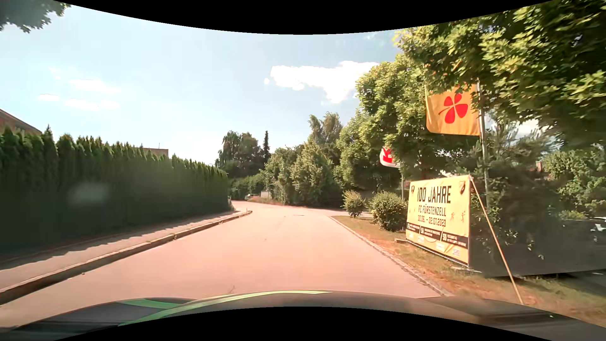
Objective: Follow the waypoints while adhering to traffic rules and regulations
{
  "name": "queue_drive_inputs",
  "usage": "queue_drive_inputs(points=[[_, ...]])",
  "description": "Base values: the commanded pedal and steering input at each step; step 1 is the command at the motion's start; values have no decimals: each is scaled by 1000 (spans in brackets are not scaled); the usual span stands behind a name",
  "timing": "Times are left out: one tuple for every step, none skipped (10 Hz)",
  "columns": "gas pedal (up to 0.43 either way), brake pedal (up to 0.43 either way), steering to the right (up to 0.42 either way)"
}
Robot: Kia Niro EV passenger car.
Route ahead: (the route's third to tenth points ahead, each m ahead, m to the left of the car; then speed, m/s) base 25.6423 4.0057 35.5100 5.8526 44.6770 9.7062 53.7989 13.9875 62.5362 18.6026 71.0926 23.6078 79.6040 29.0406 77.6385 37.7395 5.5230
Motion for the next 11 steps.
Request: queue_drive_inputs(points=[[189, 0, 15], [189, 0, 14], [189, 0, 11], [189, 0, 10], [189, 0, 9], [189, 0, 9], [189, 0, 9], [189, 0, 8], [189, 0, 7], [189, 0, 6], [189, 0, 6]])
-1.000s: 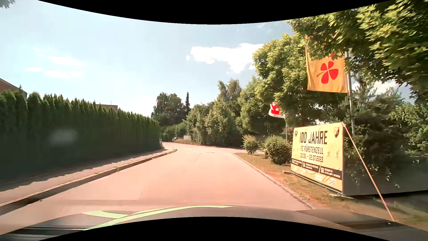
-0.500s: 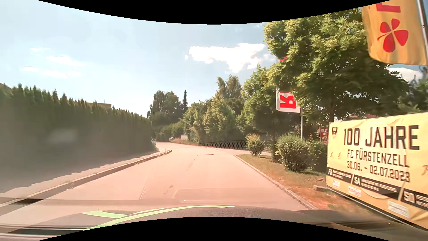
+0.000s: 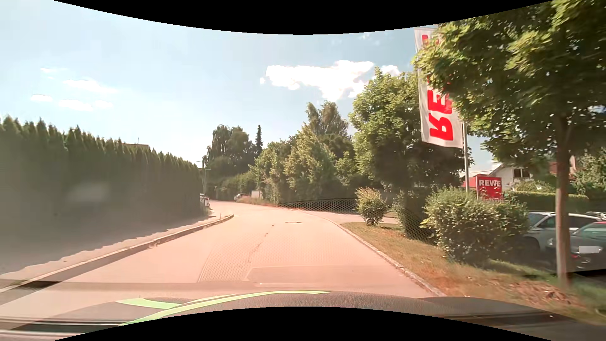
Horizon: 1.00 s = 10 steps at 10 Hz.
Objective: Follow the waypoints while adhering to traffic rules and regulations
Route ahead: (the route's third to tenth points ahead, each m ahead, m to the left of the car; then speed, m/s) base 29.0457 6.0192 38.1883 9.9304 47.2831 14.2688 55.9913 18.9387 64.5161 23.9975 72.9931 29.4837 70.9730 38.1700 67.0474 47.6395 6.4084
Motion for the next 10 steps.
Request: queue_drive_inputs(points=[[189, 0, 6], [189, 0, 5], [189, 0, 4], [189, 0, 3], [189, 0, 1], [177, 0, 0], [177, 0, 0], [157, 0, -1], [150, 0, -4], [150, 0, -6]])
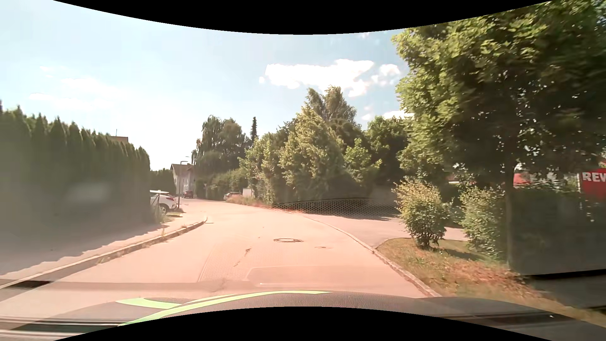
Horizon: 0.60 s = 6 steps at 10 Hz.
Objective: Follow the waypoints while adhering to traffic rules and regulations
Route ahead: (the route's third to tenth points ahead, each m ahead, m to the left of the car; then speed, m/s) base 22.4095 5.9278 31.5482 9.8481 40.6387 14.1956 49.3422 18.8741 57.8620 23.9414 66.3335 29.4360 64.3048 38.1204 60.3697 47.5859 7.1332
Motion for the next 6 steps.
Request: queue_drive_inputs(points=[[150, 0, -7], [118, 0, -9], [110, 0, -14], [98, 0, -21], [98, 0, -28], [98, 0, -34]])
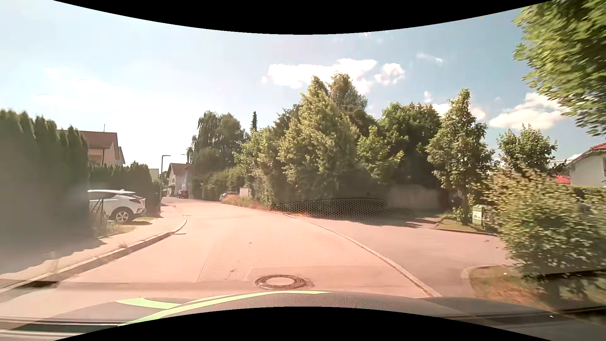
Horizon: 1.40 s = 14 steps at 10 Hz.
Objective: Follow the waypoints while adhering to traffic rules and regulations
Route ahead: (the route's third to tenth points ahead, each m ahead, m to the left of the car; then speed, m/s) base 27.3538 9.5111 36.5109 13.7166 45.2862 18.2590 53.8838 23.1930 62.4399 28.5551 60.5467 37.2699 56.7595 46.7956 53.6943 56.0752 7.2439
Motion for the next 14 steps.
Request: queue_drive_inputs(points=[[98, 0, -39], [98, 0, -44], [98, 0, -50], [98, 0, -59], [98, 0, -69], [98, 0, -74], [98, 0, -74], [98, 0, -76], [98, 0, -81], [110, 0, -87], [110, 0, -87], [110, 0, -87], [110, 0, -88], [110, 0, -90]])
